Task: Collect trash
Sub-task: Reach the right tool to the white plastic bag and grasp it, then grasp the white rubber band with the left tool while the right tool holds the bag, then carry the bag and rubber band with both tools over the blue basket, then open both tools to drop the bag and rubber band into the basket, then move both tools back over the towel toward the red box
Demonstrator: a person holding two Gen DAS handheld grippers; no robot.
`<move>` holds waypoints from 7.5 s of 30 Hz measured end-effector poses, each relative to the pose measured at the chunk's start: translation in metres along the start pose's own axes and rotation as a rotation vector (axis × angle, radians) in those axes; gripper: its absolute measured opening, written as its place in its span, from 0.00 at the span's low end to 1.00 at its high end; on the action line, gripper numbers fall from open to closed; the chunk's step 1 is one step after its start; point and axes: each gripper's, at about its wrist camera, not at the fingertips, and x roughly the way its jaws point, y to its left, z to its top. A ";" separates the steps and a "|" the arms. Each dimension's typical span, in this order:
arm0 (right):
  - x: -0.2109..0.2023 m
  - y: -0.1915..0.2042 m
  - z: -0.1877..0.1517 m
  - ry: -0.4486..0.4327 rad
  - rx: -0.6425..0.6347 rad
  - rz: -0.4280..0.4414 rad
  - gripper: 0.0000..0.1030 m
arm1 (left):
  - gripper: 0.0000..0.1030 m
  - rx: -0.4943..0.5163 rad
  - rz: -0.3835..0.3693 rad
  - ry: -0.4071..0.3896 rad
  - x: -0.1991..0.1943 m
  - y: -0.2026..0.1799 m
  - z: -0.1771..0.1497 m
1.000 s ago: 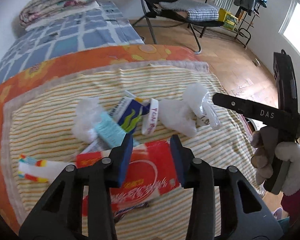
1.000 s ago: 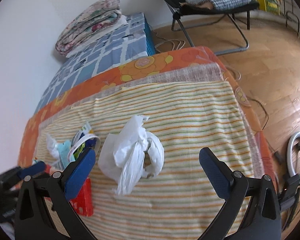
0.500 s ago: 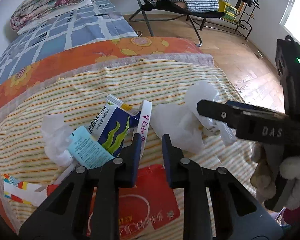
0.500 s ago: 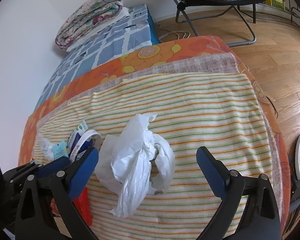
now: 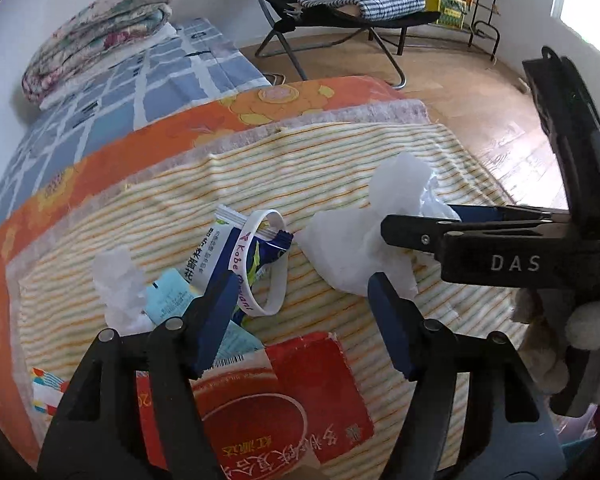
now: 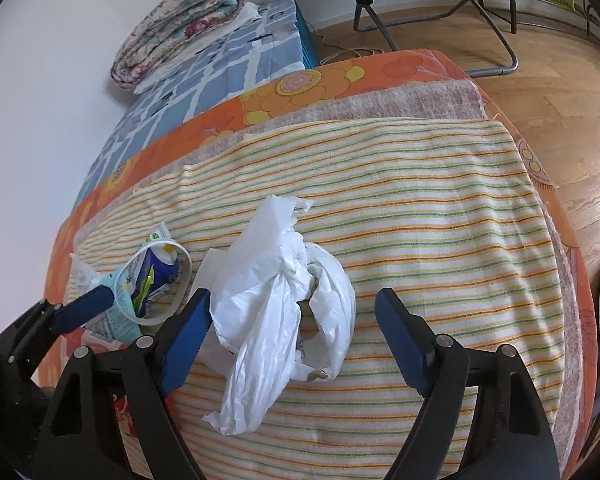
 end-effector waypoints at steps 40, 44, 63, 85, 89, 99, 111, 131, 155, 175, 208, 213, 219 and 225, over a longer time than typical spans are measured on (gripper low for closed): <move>-0.058 -0.024 -0.020 -0.079 -0.113 -0.082 0.47 | 0.70 0.011 0.016 0.033 0.007 -0.027 0.005; -0.058 -0.038 -0.024 -0.072 -0.071 -0.063 0.47 | 0.70 -0.097 -0.005 0.134 0.029 -0.011 0.009; -0.068 -0.048 -0.028 -0.073 -0.068 -0.069 0.47 | 0.05 -0.248 -0.101 0.144 0.048 -0.010 0.018; -0.165 0.019 -0.093 -0.107 -0.236 -0.070 0.47 | 0.05 -0.143 -0.119 -0.020 -0.111 -0.035 -0.038; -0.185 0.044 -0.122 -0.104 -0.294 -0.062 0.47 | 0.05 -0.125 -0.111 -0.045 -0.152 -0.038 -0.069; -0.215 0.082 -0.204 -0.078 -0.380 -0.023 0.47 | 0.05 -0.101 -0.109 -0.057 -0.215 -0.047 -0.153; -0.209 0.098 -0.285 0.010 -0.446 0.009 0.47 | 0.05 -0.134 -0.102 -0.017 -0.235 -0.043 -0.240; -0.172 0.102 -0.362 0.146 -0.523 -0.026 0.47 | 0.05 -0.148 -0.073 0.082 -0.205 -0.043 -0.328; -0.153 0.092 -0.380 0.200 -0.524 -0.039 0.49 | 0.10 -0.079 -0.062 0.155 -0.179 -0.066 -0.352; -0.151 0.088 -0.381 0.199 -0.518 -0.085 0.60 | 0.49 -0.086 -0.054 0.179 -0.172 -0.059 -0.357; -0.170 0.114 -0.267 0.015 -0.572 -0.036 0.79 | 0.52 -0.151 0.022 0.061 -0.193 0.042 -0.258; -0.158 0.116 -0.214 -0.011 -0.537 -0.001 0.79 | 0.52 -0.149 0.030 0.048 -0.186 0.062 -0.235; -0.136 0.128 -0.156 -0.014 -0.545 0.014 0.79 | 0.52 -0.153 0.022 0.016 -0.178 0.081 -0.206; -0.095 0.142 -0.106 0.032 -0.551 0.083 0.79 | 0.52 -0.186 0.009 -0.004 -0.169 0.104 -0.188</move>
